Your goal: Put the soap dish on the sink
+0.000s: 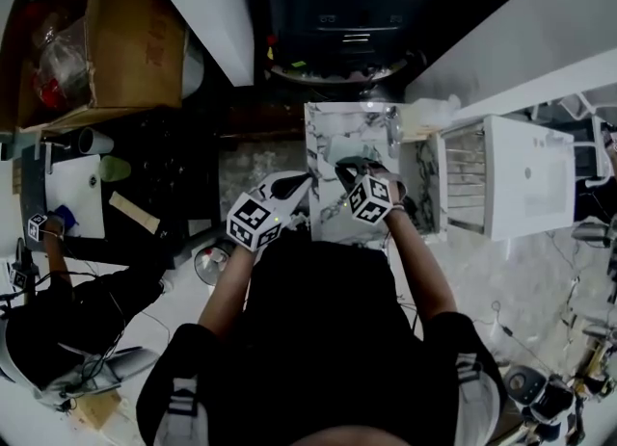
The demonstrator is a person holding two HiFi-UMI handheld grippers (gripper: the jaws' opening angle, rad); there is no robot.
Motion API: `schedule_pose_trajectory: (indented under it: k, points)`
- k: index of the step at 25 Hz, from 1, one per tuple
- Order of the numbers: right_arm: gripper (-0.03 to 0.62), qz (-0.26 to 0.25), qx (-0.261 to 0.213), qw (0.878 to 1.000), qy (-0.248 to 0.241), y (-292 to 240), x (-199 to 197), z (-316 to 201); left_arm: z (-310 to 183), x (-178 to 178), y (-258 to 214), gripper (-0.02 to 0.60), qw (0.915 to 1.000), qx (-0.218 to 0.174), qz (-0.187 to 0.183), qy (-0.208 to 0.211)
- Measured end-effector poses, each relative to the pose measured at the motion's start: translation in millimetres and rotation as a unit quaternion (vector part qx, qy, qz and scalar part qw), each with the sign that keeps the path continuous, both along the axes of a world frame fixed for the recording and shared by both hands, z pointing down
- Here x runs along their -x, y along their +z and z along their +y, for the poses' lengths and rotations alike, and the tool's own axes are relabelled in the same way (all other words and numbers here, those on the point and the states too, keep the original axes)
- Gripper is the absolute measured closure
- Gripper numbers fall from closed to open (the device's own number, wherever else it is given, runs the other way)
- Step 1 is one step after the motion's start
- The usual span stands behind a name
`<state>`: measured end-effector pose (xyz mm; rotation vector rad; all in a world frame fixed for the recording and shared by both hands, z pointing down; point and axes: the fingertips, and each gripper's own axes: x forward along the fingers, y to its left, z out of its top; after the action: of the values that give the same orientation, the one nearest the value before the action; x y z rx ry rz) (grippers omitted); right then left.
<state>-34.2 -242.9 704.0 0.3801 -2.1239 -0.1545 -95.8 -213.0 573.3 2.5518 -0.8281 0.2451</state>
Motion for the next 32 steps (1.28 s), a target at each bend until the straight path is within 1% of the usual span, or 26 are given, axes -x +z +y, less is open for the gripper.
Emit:
schedule_pose_trajectory:
  k: [6,14,24,32]
  points:
    - [0.595,0.047,-0.003,0.999,-0.028,26,-4,-7,1,1,5,0.581,0.9999,0.008,-0.006,-0.003]
    - [0.594,0.101,-0.011,0.993,-0.064,53,-1,-20,-2,0,8,0.581,0.9999,0.011,-0.009,-0.005]
    - [0.594,0.194,-0.027,0.975,-0.106,90,-6,-32,-3,-2,10,0.581,0.9997,0.017,-0.016,0.001]
    - [0.594,0.216,-0.02,0.971,-0.104,107,-4,-40,-2,3,14,0.581,0.9995,0.022,-0.022,0.001]
